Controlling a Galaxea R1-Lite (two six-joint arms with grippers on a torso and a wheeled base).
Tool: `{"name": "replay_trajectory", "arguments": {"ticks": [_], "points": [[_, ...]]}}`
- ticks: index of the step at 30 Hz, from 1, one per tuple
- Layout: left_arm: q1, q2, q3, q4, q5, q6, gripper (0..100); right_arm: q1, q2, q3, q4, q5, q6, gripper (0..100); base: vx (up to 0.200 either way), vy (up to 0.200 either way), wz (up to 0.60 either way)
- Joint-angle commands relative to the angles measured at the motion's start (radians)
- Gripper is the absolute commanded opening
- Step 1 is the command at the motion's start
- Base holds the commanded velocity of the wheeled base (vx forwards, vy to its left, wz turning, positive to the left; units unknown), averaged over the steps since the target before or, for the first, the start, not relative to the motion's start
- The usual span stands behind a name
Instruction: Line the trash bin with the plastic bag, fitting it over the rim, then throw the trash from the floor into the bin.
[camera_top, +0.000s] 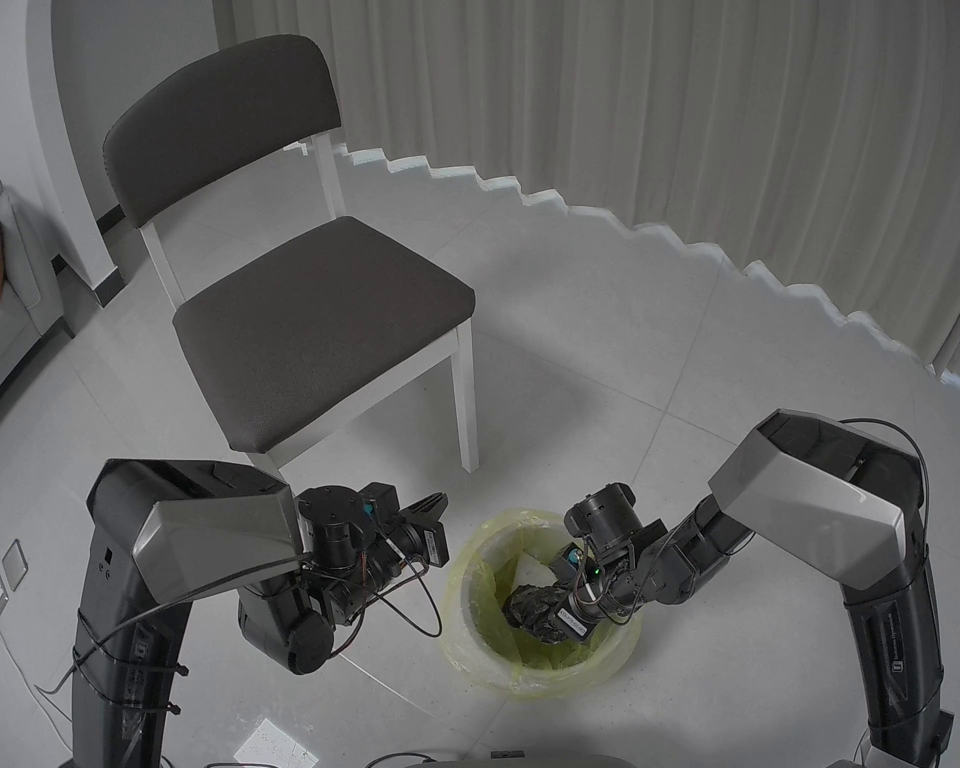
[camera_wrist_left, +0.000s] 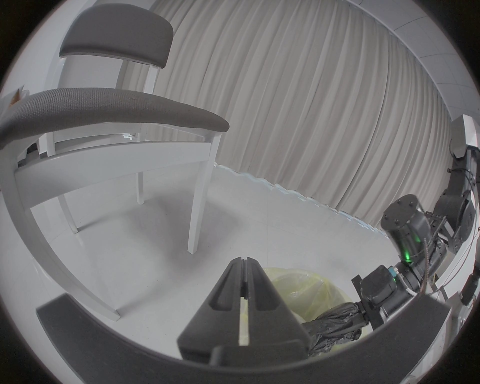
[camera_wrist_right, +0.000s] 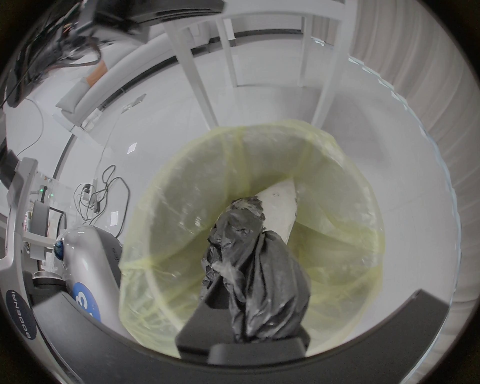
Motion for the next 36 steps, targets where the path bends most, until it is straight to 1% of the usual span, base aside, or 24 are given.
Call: {"name": "replay_trajectory", "arguments": {"ticks": [1,4,5,14,18,19,20,21,25,29,34,36], "points": [[0.000,0.009,0.001,-0.002,0.001,0.000,0,-0.019,0.012,-0.023,0.025,-0.003,0.001,0,0.000,0.000,0.00],[-0.003,0.009,0.001,-0.002,0.001,0.000,0,-0.020,0.014,-0.044,0.066,-0.006,-0.001,0,0.000,0.000,0.00],[-0.003,0.009,0.001,-0.002,0.001,0.000,0,-0.020,0.014,-0.049,0.068,-0.005,0.002,100,0.000,0.000,0.00],[-0.002,0.012,0.001,-0.002,0.001,0.000,0,-0.046,-0.017,-0.035,0.062,-0.003,0.011,100,0.000,0.000,0.00],[-0.003,0.012,0.002,-0.004,0.001,0.000,0,-0.095,-0.043,-0.024,0.066,-0.003,0.011,100,0.000,0.000,0.00],[-0.003,0.012,0.002,-0.004,0.001,0.000,0,-0.095,-0.043,-0.024,0.066,-0.003,0.011,100,0.000,0.000,0.00],[-0.002,0.012,0.002,-0.004,0.001,0.000,0,-0.132,-0.043,-0.023,0.065,-0.002,0.010,100,0.000,0.000,0.00],[-0.002,0.014,0.002,-0.004,0.001,0.000,0,-0.150,-0.043,-0.023,0.065,-0.002,0.010,100,0.000,0.000,0.00],[-0.002,0.019,0.002,-0.004,0.001,0.000,0,-0.210,-0.038,-0.024,0.060,0.003,0.010,100,0.000,0.000,0.00],[0.000,0.023,0.002,-0.016,0.001,0.000,0,-0.253,-0.038,-0.030,0.060,0.011,0.010,100,0.000,0.000,0.00],[0.001,0.028,0.001,-0.016,0.001,0.000,0,-0.269,-0.054,-0.027,0.057,0.018,0.011,100,0.000,0.000,0.00],[0.001,0.034,0.001,-0.016,0.001,0.000,0,-0.267,-0.066,-0.024,0.055,0.035,0.010,100,0.000,0.000,0.00]]}}
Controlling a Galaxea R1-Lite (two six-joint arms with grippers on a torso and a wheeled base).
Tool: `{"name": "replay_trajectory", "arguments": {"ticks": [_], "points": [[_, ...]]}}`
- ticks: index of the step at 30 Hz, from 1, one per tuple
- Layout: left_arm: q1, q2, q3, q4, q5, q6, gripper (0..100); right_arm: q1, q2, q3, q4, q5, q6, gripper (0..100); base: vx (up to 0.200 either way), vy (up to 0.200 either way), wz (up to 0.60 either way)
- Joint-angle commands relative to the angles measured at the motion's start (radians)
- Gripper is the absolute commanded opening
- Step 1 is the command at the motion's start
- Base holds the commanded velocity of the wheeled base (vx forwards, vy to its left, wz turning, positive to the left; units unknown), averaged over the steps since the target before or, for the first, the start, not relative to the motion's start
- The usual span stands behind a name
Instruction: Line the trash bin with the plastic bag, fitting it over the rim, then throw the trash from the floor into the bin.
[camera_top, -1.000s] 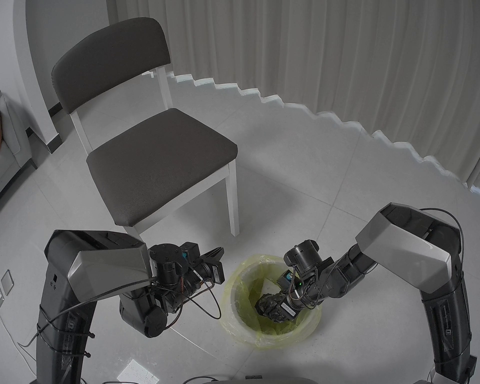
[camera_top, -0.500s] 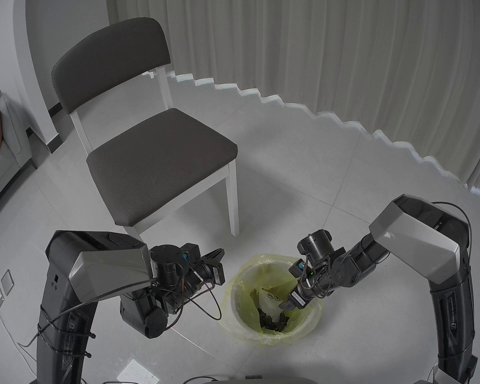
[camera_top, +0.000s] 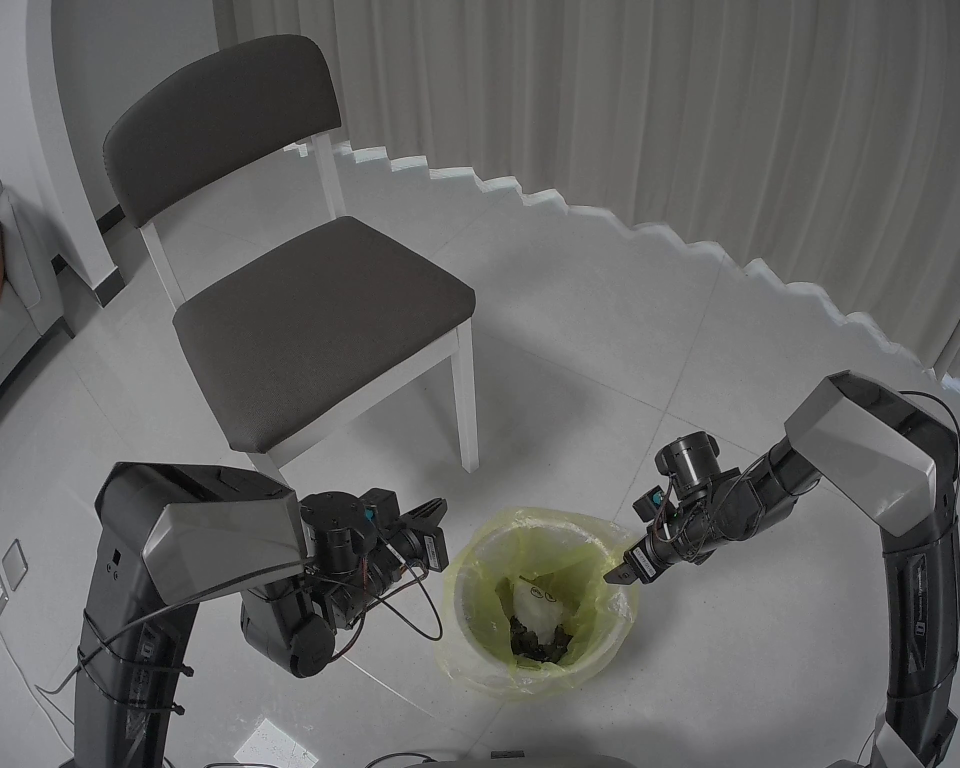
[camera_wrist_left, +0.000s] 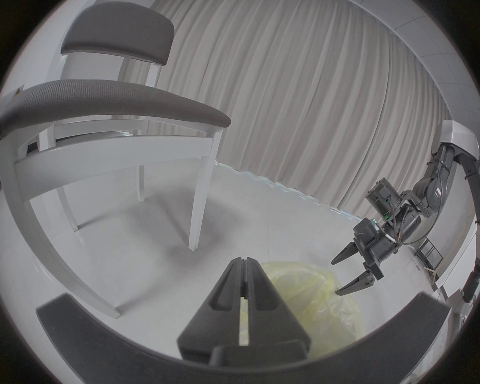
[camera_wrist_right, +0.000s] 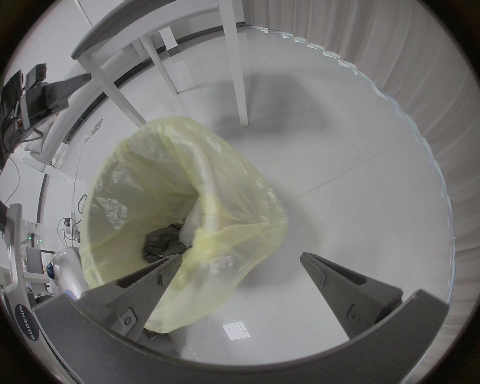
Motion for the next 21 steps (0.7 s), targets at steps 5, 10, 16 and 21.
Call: {"name": "replay_trajectory", "arguments": {"ticks": [5,10,16,21], "points": [[-0.001,0.005,0.000,-0.002,0.001,0.001,0,-0.008,-0.003,-0.027,0.000,0.011,0.002,100,0.000,0.000,0.00],[-0.001,0.005,0.001,-0.002,0.001,0.001,0,-0.008,0.029,-0.036,0.000,0.011,0.007,100,0.000,0.000,0.00],[-0.003,0.004,0.000,-0.004,0.001,0.001,0,-0.004,0.045,-0.047,0.010,0.016,0.045,100,0.000,0.000,0.00],[-0.003,0.005,0.000,-0.005,0.001,0.001,0,0.001,0.048,-0.053,0.010,0.057,0.071,100,0.000,0.000,0.00]]}}
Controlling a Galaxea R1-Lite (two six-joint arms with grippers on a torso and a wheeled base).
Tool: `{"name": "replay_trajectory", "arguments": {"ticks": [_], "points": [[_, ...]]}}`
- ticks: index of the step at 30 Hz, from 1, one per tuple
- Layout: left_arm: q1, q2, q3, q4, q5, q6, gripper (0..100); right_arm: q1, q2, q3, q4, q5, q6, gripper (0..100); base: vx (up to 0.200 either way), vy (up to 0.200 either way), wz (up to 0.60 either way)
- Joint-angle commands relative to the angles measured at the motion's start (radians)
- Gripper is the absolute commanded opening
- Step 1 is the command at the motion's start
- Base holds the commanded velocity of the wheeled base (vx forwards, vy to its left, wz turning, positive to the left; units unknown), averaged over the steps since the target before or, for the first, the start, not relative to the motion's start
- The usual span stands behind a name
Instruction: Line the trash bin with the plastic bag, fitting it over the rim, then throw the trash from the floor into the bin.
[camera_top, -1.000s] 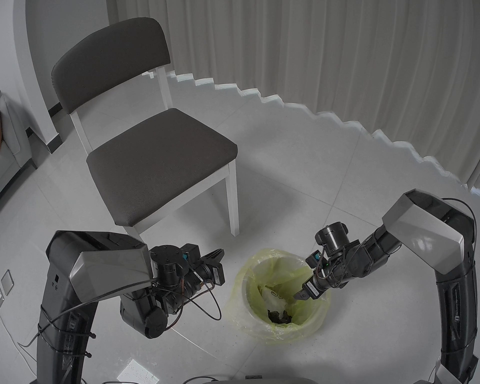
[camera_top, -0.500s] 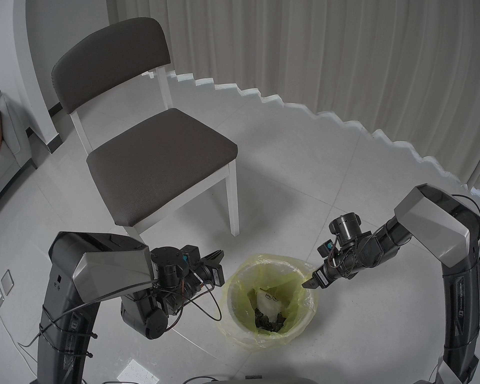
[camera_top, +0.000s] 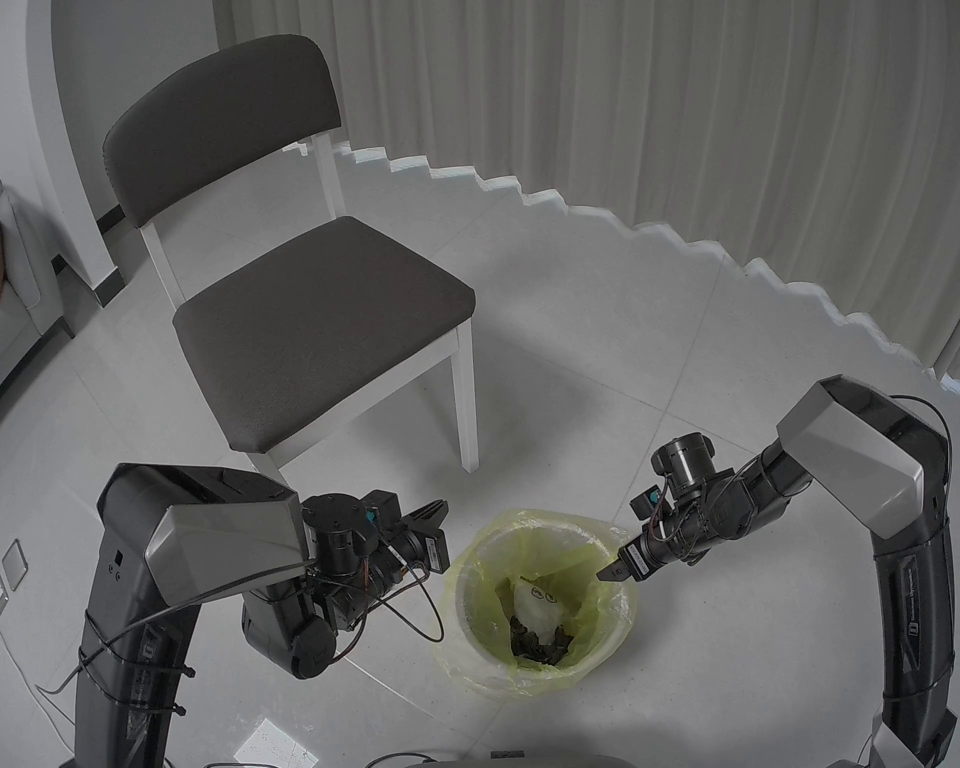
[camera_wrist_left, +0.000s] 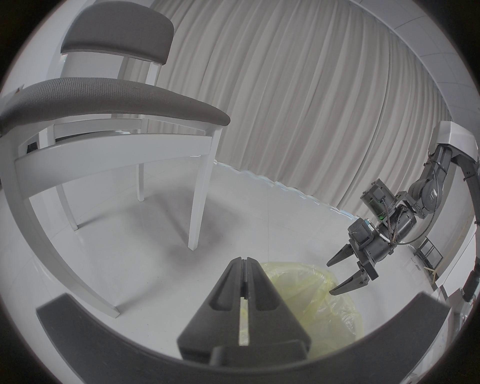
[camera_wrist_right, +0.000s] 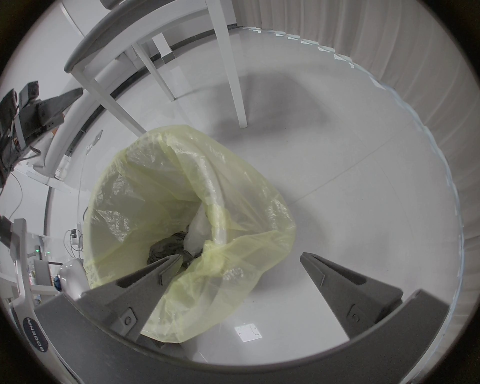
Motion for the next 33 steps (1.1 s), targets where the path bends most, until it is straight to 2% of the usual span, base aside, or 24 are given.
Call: {"name": "replay_trajectory", "arguments": {"ticks": [1,2,33], "points": [[0.000,-0.001,-0.001,-0.001,0.000,0.000,0,0.004,0.008,-0.002,0.000,0.028,0.014,100,0.000,0.000,0.00],[0.002,-0.001,-0.001,-0.001,-0.001,0.000,0,0.004,0.006,-0.002,0.000,0.035,0.015,0,0.000,0.000,0.00],[-0.001,-0.003,0.002,-0.003,0.000,0.001,0,-0.015,-0.026,-0.016,0.006,0.038,0.015,0,0.000,0.000,0.00]]}}
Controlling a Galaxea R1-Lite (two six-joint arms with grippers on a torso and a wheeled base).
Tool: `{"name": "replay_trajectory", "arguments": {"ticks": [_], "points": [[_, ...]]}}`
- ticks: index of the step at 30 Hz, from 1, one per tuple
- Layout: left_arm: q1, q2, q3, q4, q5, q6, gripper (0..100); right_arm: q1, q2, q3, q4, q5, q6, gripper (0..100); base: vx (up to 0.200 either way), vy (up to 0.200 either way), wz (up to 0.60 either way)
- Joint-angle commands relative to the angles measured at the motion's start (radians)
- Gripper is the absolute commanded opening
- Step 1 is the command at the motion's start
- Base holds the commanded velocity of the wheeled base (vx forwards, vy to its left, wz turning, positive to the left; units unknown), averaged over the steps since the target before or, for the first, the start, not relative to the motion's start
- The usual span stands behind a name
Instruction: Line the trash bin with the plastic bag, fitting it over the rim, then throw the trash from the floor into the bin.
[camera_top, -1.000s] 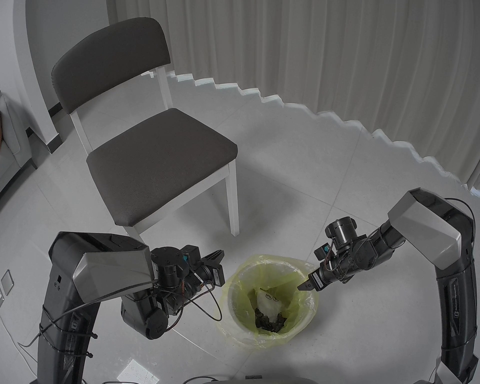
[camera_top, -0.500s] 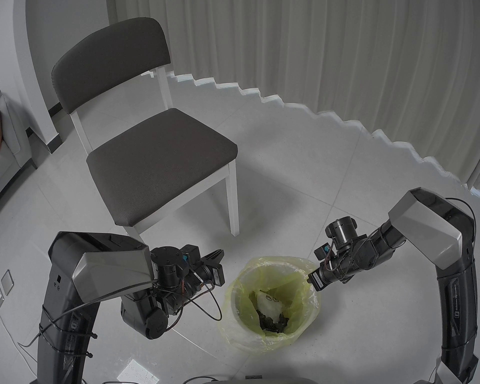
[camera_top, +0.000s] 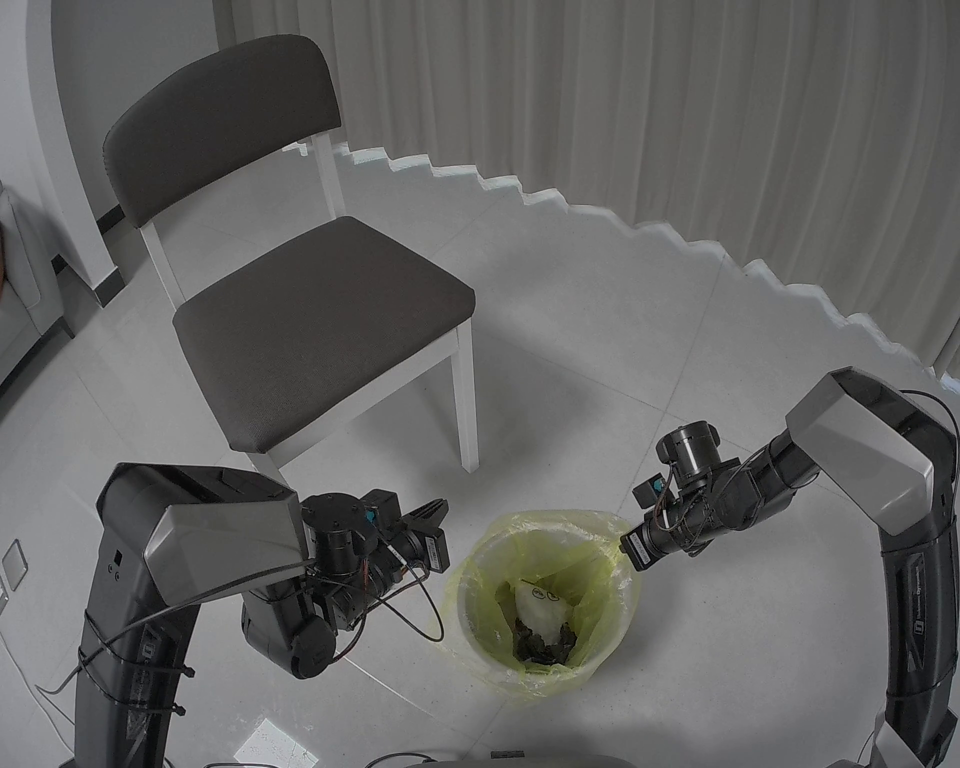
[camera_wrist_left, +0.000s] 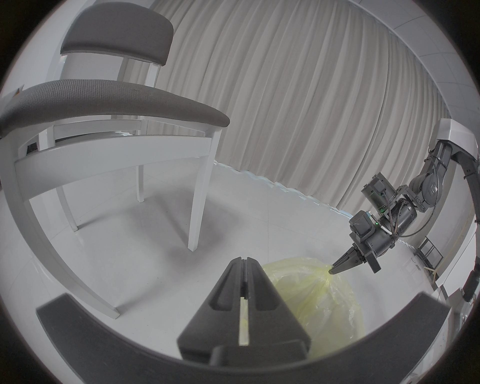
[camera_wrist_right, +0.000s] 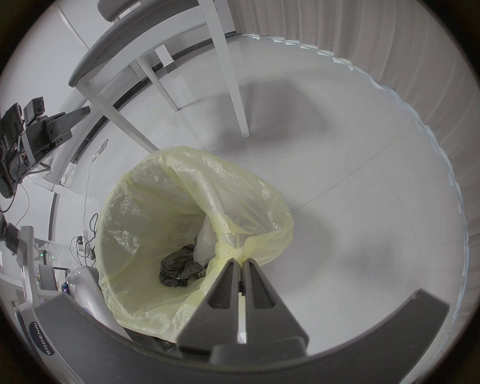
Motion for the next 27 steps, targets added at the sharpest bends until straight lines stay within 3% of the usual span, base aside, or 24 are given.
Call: {"name": "replay_trajectory", "arguments": {"ticks": [1,11,27], "points": [[-0.001,-0.001,0.002,0.000,0.000,-0.001,0,-0.011,0.005,-0.012,0.002,-0.001,-0.002,0,0.000,0.000,0.00],[0.002,0.005,0.003,-0.008,-0.001,-0.001,0,-0.049,0.100,-0.176,0.151,-0.009,-0.011,0,0.000,0.000,0.00],[0.002,0.013,0.003,-0.008,-0.001,-0.001,0,-0.014,0.222,-0.393,0.161,-0.053,0.013,0,0.000,0.000,0.00]]}}
